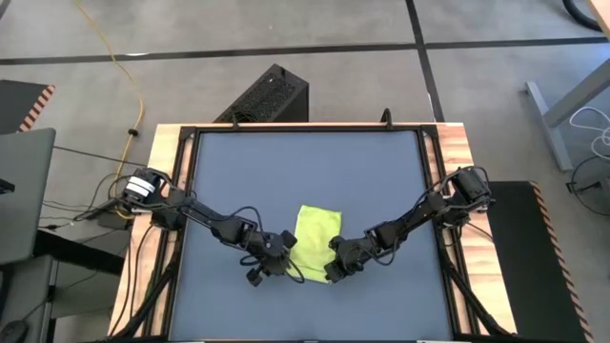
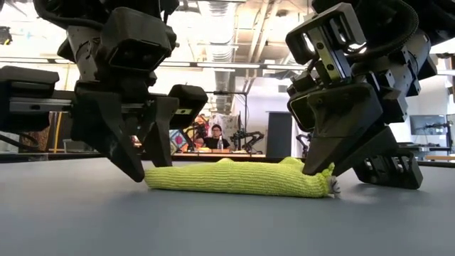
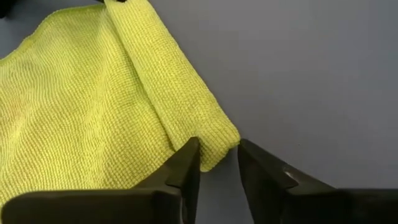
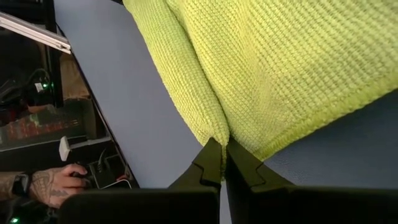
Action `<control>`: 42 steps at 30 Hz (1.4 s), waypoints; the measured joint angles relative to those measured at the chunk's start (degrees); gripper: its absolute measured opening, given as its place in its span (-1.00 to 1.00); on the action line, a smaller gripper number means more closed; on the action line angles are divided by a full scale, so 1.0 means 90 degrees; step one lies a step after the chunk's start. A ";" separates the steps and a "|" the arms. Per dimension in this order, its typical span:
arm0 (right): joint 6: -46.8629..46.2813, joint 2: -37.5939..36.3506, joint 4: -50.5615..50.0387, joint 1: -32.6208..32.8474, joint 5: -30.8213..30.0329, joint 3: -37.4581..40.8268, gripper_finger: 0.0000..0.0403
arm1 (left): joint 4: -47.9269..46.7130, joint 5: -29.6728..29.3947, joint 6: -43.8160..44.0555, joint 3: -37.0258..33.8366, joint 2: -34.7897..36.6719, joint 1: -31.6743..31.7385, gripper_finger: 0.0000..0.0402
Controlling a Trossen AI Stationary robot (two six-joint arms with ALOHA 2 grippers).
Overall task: Roll towel
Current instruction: Roll the green microfiber towel
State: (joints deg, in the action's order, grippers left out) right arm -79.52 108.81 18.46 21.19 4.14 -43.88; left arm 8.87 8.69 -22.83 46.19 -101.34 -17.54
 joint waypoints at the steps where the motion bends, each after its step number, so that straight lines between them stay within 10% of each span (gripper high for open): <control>1: -0.0011 0.0000 0.0000 0.0000 -0.0019 0.0000 -0.88 | 0.0007 0.0000 0.0006 -0.0001 0.0000 -0.0001 -0.56; 13: -0.0142 -0.0012 0.0050 0.0002 -0.0110 0.0006 -0.81 | 0.0227 0.0157 0.0926 0.0110 -0.0410 0.0003 -0.97; 42: 0.2081 -0.1085 -0.1221 0.0161 -0.0336 0.0048 -0.65 | 0.0077 0.2054 0.2258 0.0089 -0.0372 0.0697 -1.00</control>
State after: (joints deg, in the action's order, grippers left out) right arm -60.79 99.05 7.47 22.64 1.12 -43.44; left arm 9.57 27.17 -2.51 46.99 -104.68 -11.27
